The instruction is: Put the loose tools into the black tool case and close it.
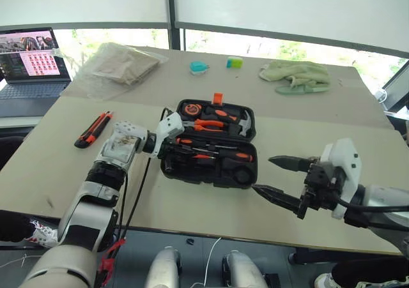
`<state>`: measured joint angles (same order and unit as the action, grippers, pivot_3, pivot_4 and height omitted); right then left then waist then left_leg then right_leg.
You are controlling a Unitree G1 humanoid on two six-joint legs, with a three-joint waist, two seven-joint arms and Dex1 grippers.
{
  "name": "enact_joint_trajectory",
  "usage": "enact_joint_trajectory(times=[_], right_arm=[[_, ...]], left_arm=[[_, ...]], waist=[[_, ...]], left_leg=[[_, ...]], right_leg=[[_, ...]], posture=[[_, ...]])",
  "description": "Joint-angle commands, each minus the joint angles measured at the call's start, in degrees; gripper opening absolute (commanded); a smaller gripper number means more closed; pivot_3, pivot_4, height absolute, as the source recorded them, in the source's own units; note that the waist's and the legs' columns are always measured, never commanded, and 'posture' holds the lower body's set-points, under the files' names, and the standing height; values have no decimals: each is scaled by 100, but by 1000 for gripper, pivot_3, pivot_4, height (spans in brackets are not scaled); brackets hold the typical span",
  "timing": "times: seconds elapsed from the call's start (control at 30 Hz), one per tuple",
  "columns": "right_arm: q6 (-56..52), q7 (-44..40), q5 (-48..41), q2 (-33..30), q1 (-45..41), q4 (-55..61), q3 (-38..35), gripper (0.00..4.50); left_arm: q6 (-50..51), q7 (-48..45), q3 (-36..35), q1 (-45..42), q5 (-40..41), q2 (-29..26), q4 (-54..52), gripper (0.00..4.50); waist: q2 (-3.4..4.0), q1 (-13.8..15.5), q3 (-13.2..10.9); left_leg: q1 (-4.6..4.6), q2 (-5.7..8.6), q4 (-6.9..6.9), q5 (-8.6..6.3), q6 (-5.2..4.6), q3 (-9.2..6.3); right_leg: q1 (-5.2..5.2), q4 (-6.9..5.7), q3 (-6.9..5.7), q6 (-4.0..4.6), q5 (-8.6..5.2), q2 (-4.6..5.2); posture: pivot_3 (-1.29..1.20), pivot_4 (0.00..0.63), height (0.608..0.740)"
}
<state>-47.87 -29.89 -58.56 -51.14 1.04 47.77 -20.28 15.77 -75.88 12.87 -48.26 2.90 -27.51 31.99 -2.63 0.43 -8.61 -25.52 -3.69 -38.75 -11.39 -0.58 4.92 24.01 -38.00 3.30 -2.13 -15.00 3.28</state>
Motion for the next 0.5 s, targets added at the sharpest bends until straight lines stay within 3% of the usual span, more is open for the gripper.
enact_joint_trajectory(times=[0.03, 0.23, 0.5], right_arm=[[104, 58, -84, 15, -71, 80, -26, 4500], [137, 35, -42, 20, -8, 49, -36, 4500], [343, -153, 464, 3, 187, -56, 0, 4500]], left_arm=[[-355, 107, 214, 204, -330, -212, 187, 18], [-450, 37, 208, 316, -296, -383, 185, 18], [-88, -62, -375, 24, 364, -396, -110, 18]], waist=[[4, -7, 3], [11, -43, 11], [10, -34, 11]], left_leg=[[2, 0, 1, 0, 0, 0], [11, -2, 1, 0, 0, 1], [17, -1, -1, 0, 0, 3]], right_leg=[[-2, 0, 0, 0, 0, 0], [-8, -2, 2, 1, 0, -2], [-16, -2, 2, 0, 0, 0]], posture=[[0, 150, 740], [0, 150, 740], [0, 150, 740]])
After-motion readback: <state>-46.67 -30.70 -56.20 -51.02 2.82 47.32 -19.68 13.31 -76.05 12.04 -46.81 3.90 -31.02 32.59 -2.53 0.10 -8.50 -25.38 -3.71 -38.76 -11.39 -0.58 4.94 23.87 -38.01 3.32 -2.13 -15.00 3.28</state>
